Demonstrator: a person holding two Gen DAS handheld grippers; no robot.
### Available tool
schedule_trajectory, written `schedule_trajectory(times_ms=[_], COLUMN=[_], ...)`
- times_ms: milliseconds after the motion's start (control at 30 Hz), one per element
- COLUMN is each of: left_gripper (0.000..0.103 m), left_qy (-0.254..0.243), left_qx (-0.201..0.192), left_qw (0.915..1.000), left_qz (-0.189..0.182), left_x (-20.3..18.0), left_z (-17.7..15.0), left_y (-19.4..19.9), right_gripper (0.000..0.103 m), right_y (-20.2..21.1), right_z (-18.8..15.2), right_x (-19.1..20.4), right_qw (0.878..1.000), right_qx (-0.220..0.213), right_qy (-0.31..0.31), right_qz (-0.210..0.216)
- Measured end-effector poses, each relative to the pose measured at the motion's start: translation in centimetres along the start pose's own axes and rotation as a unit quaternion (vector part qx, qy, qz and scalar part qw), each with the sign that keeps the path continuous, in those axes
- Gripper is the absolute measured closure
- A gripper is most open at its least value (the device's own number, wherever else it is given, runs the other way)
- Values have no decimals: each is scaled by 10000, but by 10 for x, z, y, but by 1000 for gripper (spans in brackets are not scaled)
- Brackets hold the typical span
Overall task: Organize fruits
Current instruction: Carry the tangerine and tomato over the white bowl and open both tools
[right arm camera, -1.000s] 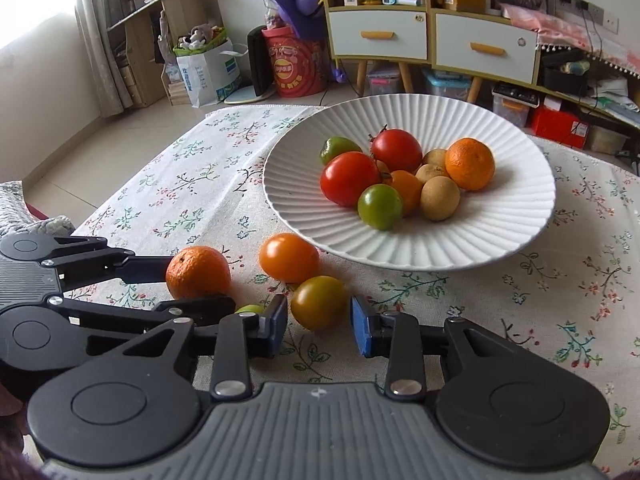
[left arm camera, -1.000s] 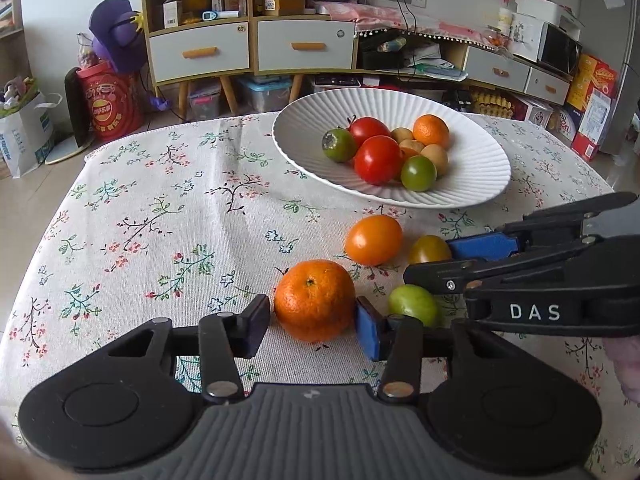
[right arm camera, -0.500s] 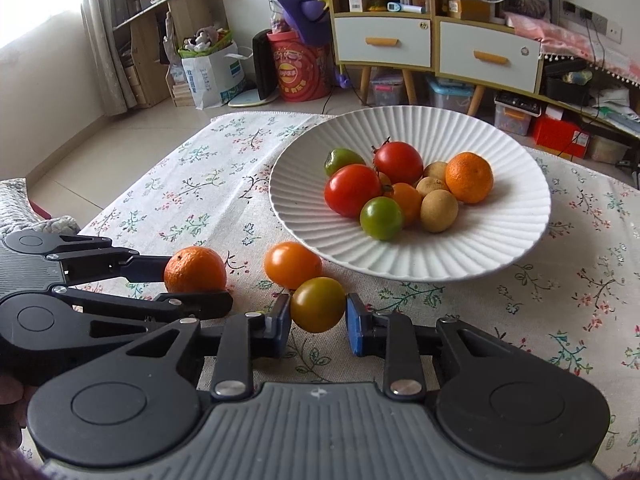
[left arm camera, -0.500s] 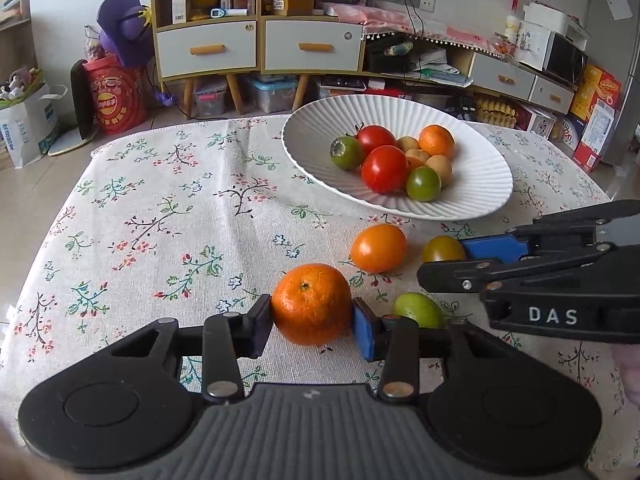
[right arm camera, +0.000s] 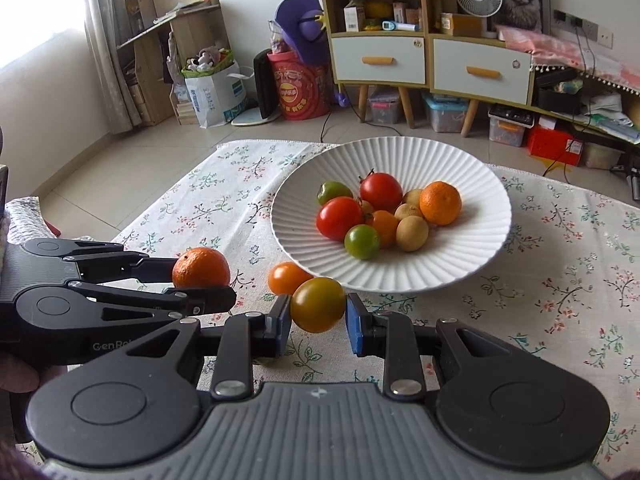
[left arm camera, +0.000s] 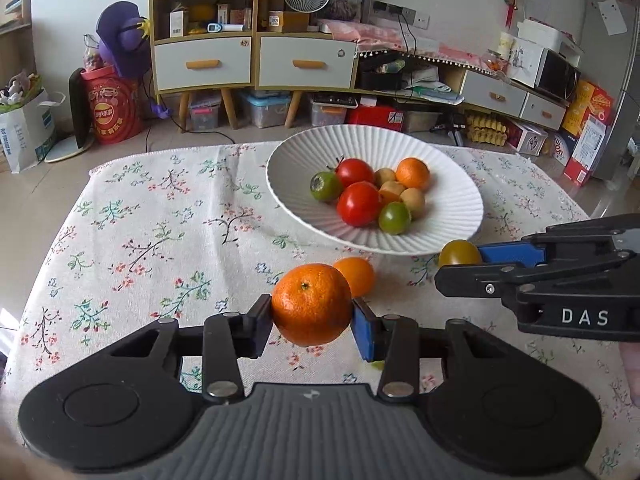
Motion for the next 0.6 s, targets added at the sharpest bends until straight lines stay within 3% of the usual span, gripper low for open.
schedule_trajectory(times_ms=[600], left_gripper=[62], left_qy=[72], left_qx=[-237], left_qw=[9995], left_qz=[-193], left_x=[-29], left_z=[31], left_y=[-11], right_gripper=[77], right_y=[-2], right_z=[25], right_x=[-45], right_qw=[9962], right_qx=[-340], right_qy=[-686], right_qz=[-410])
Point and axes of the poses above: each gripper's, at about its wrist camera, not at the fingertips, and y roughly against the way its jaws point, x to its left, z to its top, the point moved 5 cm from there along -y, roughly the way its jaws point, and after that the axes turned 3 degrees about -y, right-handed, at the moved point
